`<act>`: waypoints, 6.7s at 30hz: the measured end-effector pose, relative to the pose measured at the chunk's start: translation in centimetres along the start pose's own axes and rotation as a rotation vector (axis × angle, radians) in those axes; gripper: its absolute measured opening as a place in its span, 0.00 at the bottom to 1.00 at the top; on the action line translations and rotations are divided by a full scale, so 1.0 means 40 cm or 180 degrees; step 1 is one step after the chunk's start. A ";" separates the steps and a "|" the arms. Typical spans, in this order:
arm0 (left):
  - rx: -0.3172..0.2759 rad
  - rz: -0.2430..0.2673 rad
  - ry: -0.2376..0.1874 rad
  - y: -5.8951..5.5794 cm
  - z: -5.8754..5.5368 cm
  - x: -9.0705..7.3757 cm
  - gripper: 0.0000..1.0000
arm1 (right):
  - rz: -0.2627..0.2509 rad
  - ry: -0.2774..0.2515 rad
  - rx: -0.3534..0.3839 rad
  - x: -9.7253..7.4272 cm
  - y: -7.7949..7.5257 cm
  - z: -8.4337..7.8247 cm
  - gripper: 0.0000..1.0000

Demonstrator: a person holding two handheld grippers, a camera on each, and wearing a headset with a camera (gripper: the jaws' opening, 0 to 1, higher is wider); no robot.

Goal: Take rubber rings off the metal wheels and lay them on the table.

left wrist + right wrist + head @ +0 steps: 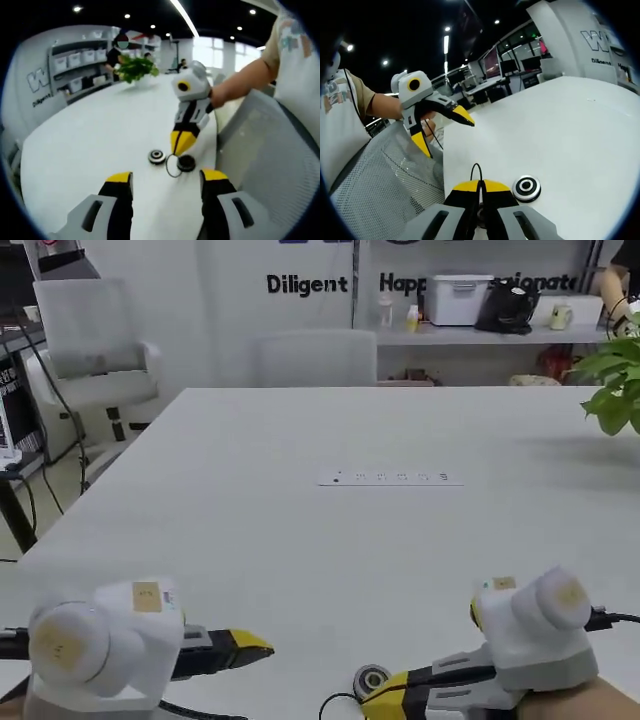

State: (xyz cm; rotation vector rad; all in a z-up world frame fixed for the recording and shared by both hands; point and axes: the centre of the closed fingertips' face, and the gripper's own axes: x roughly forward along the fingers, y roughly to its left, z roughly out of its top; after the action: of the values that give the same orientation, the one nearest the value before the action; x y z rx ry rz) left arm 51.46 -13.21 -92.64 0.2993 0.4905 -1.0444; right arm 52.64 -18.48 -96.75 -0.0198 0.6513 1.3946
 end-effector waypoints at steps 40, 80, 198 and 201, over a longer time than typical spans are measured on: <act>-0.0157 0.0118 0.0165 0.019 -0.075 -0.049 0.55 | -0.0114 0.0548 -0.0516 0.065 -0.017 -0.037 0.34; 0.0036 -0.0402 0.0221 -0.048 -0.002 0.152 0.52 | -0.0370 0.0369 -0.0494 -0.081 -0.031 -0.104 0.44; 0.0383 -0.0424 0.0302 -0.127 -0.051 0.280 0.13 | -0.0436 -0.0333 0.1044 -0.086 -0.047 -0.146 0.00; 0.0391 -0.0418 0.0310 -0.127 -0.051 0.281 0.13 | -0.0436 -0.0327 0.1051 -0.086 -0.044 -0.145 0.00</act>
State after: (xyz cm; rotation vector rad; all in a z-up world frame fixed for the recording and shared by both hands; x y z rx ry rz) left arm 51.07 -23.10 -100.27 0.4330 0.5400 -1.1944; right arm 51.77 -24.16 -100.70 0.2633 0.7727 1.1359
